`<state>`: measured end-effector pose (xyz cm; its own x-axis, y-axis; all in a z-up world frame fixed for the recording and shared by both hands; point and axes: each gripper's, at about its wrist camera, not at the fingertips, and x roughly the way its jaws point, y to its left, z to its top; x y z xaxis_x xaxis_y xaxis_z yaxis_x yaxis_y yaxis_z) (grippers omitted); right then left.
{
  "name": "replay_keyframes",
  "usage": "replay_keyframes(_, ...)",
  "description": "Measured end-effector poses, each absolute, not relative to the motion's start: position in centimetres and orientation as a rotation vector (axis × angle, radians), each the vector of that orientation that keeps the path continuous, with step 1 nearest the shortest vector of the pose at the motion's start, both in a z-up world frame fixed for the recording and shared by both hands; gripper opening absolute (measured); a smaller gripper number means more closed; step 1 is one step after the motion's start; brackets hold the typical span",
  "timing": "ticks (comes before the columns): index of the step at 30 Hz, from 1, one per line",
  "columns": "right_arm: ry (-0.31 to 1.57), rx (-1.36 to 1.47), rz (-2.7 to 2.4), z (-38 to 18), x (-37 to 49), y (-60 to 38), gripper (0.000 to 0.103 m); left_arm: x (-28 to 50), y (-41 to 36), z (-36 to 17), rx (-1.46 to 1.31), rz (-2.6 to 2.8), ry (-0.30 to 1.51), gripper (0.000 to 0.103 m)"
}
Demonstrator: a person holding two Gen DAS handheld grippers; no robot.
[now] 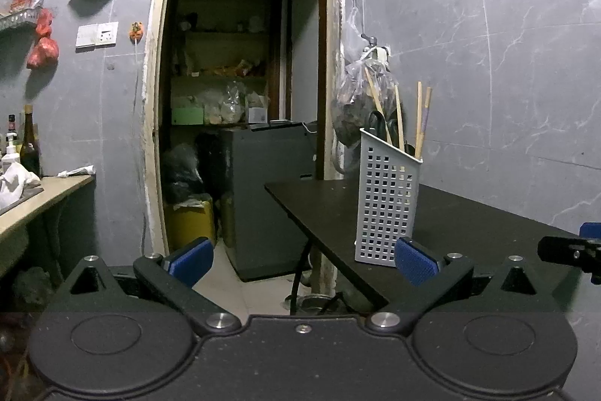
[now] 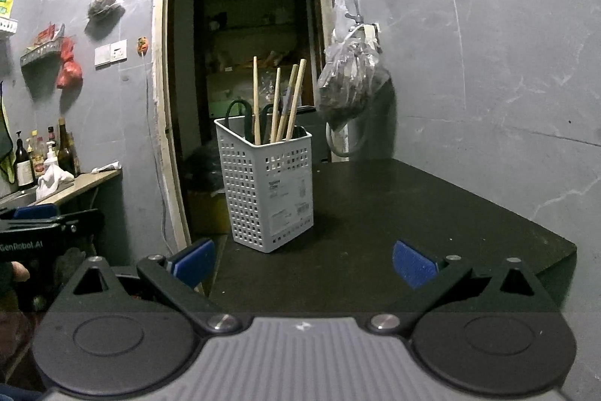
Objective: Organize utensils
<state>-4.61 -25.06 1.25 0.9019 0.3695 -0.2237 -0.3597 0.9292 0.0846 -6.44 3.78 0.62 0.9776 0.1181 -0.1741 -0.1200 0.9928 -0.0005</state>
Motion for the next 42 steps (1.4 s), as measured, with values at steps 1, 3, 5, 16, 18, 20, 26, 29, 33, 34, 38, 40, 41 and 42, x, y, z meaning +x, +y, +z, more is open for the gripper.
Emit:
replay_keyframes(1,0.239,0.041,0.375,1.3,-4.6,-25.0,0.103,-6.4,3.8,0.6,-0.011,0.121,0.174,0.102)
replay_keyframes(3,0.241,0.045,0.370,1.3,-4.6,-25.0,0.103,-6.4,3.8,0.7,-0.012,0.121,0.172,0.102)
replay_keyframes(5,0.242,0.050,0.362,1.3,-4.4,-25.0,0.103,-6.5,3.7,0.6,-0.010,0.119,0.169,0.102)
replay_keyframes(16,0.250,0.040,0.373,1.2,-4.2,-24.8,0.103,-6.6,3.6,0.3,0.002,0.111,0.163,0.102)
replay_keyframes(18,0.250,0.035,0.374,1.1,-4.2,-24.7,0.103,-6.7,3.6,0.3,0.001,0.109,0.163,0.102)
replay_keyframes(20,0.253,0.035,0.375,1.0,-4.1,-24.7,0.103,-6.7,3.7,0.2,0.001,0.107,0.166,0.102)
replay_keyframes(26,0.261,0.033,0.376,1.0,-3.9,-24.6,0.103,-6.6,3.8,0.3,-0.001,0.110,0.169,0.102)
replay_keyframes(29,0.264,0.031,0.377,1.0,-3.8,-24.5,0.103,-6.5,3.8,0.2,0.000,0.109,0.172,0.102)
replay_keyframes(33,0.269,0.031,0.378,0.9,-3.7,-24.4,0.103,-6.3,3.8,0.3,0.002,0.111,0.175,0.102)
replay_keyframes(34,0.270,0.031,0.378,0.9,-3.6,-24.4,0.103,-6.3,3.8,0.3,0.001,0.110,0.176,0.102)
replay_keyframes(38,0.271,0.031,0.378,0.8,-3.6,-24.4,0.103,-6.2,3.8,0.2,0.003,0.111,0.179,0.102)
replay_keyframes(40,0.272,0.030,0.378,0.8,-3.6,-24.4,0.103,-6.2,3.8,0.2,0.002,0.111,0.182,0.102)
replay_keyframes(41,0.274,0.030,0.378,0.8,-3.6,-24.4,0.103,-6.1,3.8,0.2,0.002,0.112,0.183,0.102)
replay_keyframes(42,0.275,0.030,0.378,0.8,-3.5,-24.4,0.103,-6.1,3.9,0.2,0.003,0.113,0.184,0.102)
